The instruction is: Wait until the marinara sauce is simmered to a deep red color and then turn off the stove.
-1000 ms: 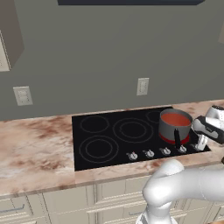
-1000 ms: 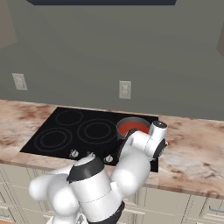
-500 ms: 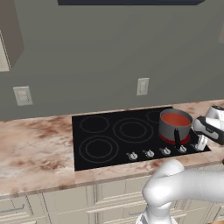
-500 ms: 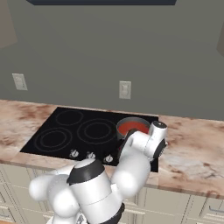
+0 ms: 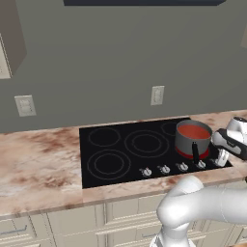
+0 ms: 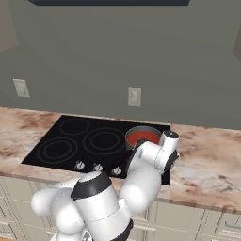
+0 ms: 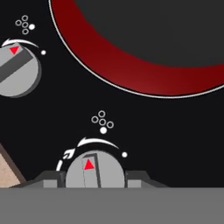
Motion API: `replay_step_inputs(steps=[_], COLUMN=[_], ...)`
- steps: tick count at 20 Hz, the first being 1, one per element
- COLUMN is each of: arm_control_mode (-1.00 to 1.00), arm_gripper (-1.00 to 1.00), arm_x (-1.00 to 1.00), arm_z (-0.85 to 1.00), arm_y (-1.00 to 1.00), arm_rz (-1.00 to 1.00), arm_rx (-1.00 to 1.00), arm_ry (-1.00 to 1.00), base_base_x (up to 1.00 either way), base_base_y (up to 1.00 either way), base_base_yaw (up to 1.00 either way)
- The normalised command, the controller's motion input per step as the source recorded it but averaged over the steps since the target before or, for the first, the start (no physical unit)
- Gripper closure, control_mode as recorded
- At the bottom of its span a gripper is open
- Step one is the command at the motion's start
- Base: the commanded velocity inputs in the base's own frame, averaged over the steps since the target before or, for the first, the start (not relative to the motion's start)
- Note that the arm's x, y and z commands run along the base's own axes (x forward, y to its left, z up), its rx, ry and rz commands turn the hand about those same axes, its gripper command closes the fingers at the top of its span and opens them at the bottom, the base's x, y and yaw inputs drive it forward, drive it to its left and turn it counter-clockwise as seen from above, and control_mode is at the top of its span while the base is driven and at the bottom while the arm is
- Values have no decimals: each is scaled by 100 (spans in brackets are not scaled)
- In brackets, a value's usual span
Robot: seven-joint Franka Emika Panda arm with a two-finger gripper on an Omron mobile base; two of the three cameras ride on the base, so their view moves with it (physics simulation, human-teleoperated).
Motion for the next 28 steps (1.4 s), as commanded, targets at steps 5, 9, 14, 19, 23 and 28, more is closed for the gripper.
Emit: replay_step_inputs(steps=[5, 9, 14, 19, 23, 28], arm_control_mode=[-100, -100, -100, -100, -100, -100], arm_gripper=[100, 100, 100, 100, 100, 100], arm_x=[0, 0, 0, 0, 0, 0], arm_z=[0, 0, 0, 0, 0, 0], arm_y=[0, 0, 0, 0, 0, 0], arm_rz=[0, 0, 0, 0, 0, 0], arm_rx=[0, 0, 0, 0, 0, 0], arm_ry=[0, 0, 0, 0, 0, 0], base_base_x=[0, 0, 0, 0, 0, 0], base_base_y=[0, 0, 0, 0, 0, 0], base_base_yaw=[0, 0, 0, 0, 0, 0])
